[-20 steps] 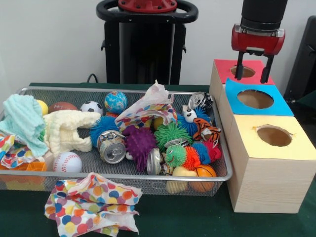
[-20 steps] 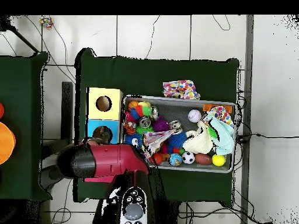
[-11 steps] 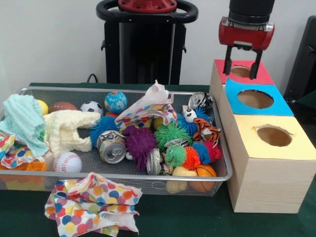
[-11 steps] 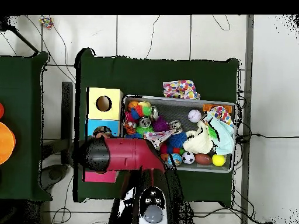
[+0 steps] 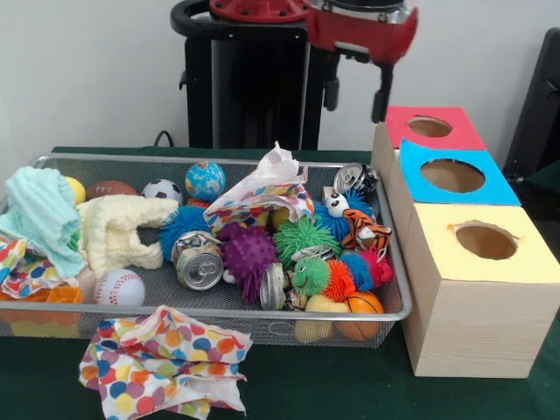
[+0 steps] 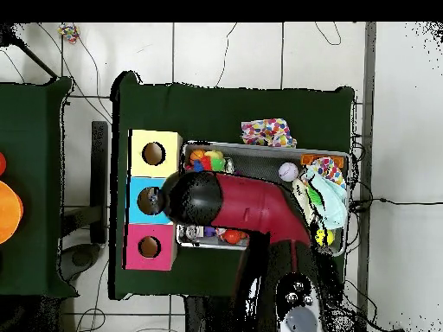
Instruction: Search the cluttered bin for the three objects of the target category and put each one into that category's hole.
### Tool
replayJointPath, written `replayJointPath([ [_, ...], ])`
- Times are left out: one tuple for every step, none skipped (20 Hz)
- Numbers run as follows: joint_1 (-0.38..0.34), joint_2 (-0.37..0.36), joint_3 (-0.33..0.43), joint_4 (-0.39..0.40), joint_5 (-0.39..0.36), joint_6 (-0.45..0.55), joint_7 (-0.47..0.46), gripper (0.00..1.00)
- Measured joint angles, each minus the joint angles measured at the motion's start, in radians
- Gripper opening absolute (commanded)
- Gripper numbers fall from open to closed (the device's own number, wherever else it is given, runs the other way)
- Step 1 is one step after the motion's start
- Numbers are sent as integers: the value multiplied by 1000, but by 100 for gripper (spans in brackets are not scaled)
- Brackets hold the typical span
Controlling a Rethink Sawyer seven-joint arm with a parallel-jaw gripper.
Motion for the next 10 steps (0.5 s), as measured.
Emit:
replayJointPath([
  [-22, 1, 1, -30, -6, 23, 0, 100],
  [-32, 2, 2, -44, -10, 32, 0, 100],
  [-45, 3, 3, -61, -16, 41, 0, 100],
  [-55, 4, 5, -74, -22, 47, 0, 100],
  [-74, 7, 10, -99, -33, 51, 0, 100],
  [-87, 9, 14, -112, -40, 51, 0, 100],
  [-95, 10, 18, -121, -45, 51, 0, 100],
  [-104, 11, 22, -130, -49, 51, 0, 100],
  [-126, 17, 32, -152, -62, 51, 0, 100],
  [-137, 20, 36, -164, -70, 51, 0, 100],
])
